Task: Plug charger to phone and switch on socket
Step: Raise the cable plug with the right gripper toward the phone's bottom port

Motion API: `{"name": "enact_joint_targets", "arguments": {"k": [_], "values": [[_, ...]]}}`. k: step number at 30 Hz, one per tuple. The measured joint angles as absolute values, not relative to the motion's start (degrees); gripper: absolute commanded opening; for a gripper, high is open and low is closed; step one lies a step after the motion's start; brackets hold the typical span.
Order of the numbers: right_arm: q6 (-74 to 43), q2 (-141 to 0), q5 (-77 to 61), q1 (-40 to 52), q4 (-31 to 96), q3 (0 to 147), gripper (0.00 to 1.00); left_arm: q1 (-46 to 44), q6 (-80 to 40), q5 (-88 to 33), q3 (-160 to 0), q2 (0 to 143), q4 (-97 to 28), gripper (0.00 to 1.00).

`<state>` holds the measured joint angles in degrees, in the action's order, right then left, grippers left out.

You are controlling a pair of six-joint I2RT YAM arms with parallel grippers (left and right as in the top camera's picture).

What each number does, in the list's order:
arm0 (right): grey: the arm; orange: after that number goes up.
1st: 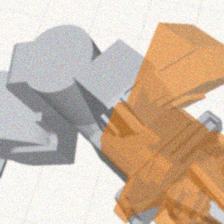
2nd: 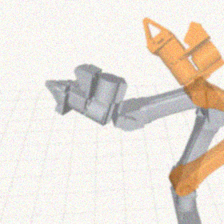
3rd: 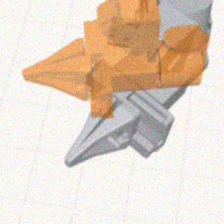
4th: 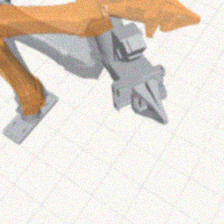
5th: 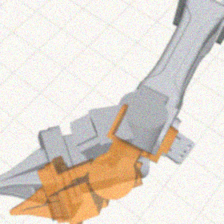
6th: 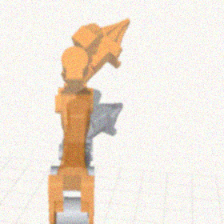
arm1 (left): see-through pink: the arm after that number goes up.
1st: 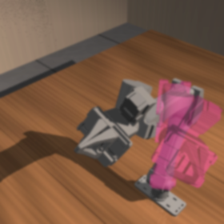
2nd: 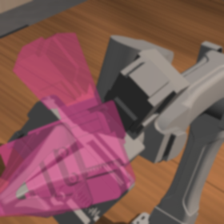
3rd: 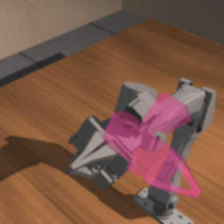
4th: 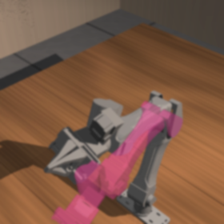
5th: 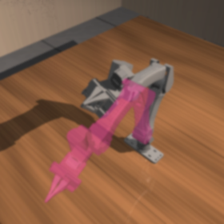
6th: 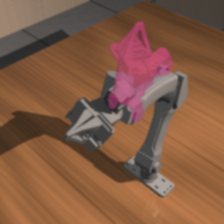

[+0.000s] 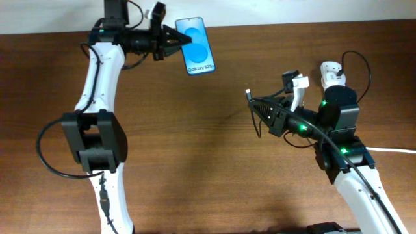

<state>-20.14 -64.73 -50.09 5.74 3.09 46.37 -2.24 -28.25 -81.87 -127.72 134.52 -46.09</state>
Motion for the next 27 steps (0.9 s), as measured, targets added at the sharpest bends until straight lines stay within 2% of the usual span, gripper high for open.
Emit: {"name": "enact_joint_targets", "arguments": {"k": [6, 10, 18, 27], "values": [[-21.56, -65.28, -50.09, 5.74, 2.7, 46.37, 0.04, -2.83, -28.27, -82.96, -127.72, 134.52, -46.09, 0.0], [-29.04, -68.49, -50.02, 6.11, -0.27, 46.35, 0.04, -2.94, -28.95, -83.18, -127.72, 134.52, -46.09, 0.0], [-40.66, -75.96, -48.16, 12.73, -12.34, 46.26, 0.04, -4.32, -36.84, -83.2, -127.72, 134.52, -46.09, 0.0], [-46.74, -76.49, -42.68, 16.88, -14.04, 46.26, 0.04, -5.91, -37.47, -83.2, -127.72, 134.52, -43.97, 0.0]]}}
